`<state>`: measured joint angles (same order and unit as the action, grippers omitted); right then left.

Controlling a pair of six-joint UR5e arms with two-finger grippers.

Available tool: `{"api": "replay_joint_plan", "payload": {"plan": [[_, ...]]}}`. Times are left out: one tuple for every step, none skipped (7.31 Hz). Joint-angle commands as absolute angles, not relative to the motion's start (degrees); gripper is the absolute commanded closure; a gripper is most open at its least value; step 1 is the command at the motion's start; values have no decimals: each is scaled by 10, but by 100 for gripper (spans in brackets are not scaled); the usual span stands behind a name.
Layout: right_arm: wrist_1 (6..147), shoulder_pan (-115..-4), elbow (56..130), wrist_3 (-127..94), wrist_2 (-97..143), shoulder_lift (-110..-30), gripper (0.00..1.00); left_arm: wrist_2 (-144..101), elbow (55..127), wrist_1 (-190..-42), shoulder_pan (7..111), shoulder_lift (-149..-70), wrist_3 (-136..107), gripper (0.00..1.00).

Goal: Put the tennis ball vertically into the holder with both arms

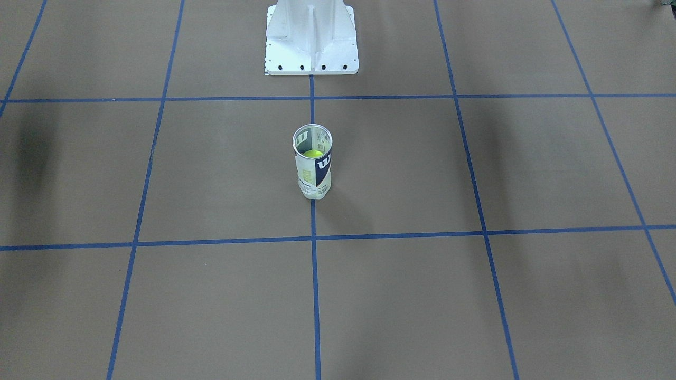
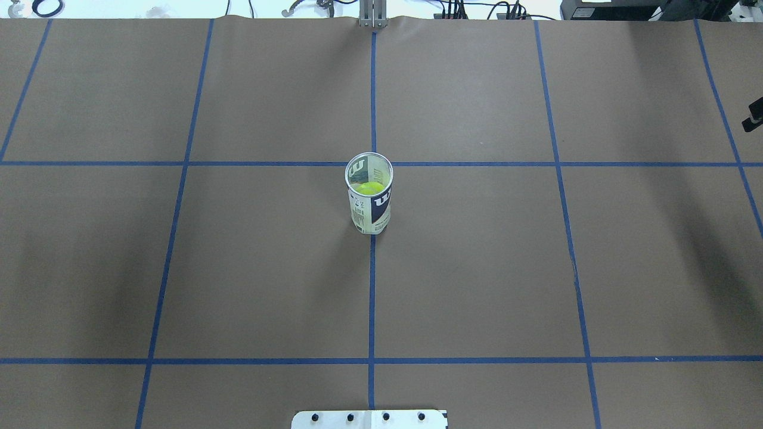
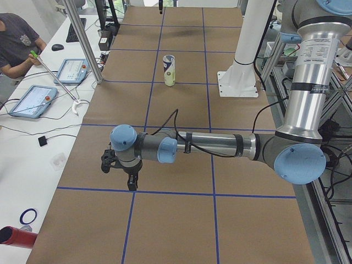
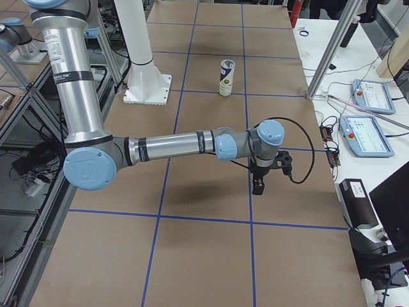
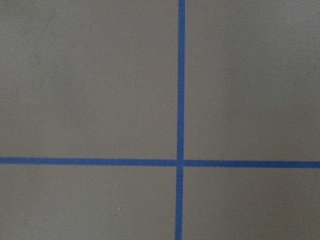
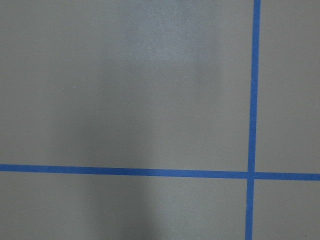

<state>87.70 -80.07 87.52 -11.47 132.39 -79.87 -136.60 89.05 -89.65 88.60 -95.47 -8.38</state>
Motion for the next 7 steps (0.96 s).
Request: {"api": "replay_joint_plan", "payload": {"plan": [[877, -801, 871, -106, 1324, -806, 1, -1368, 945, -862, 889, -912, -78, 0], [881, -802, 874, -107, 1325, -804, 1, -1368, 955, -865, 888, -903, -77, 0], [920, -802, 880, -107, 1331, -793, 1, -1368, 955, -871, 887, -902, -77, 0], [930, -803, 887, -106, 1337, -790, 1, -1368, 955, -872, 887, -902, -77, 0], [931, -803, 886, -106, 1338, -790, 1, -1368, 953, -874, 886, -902, -77, 0], [931, -807, 881, -88, 1338, -794, 1, -1368, 949, -875, 886, -902, -77, 0], [946, -821, 879, -58, 1338, -795, 1, -1368, 948, -875, 886, -902, -76, 0]]}}
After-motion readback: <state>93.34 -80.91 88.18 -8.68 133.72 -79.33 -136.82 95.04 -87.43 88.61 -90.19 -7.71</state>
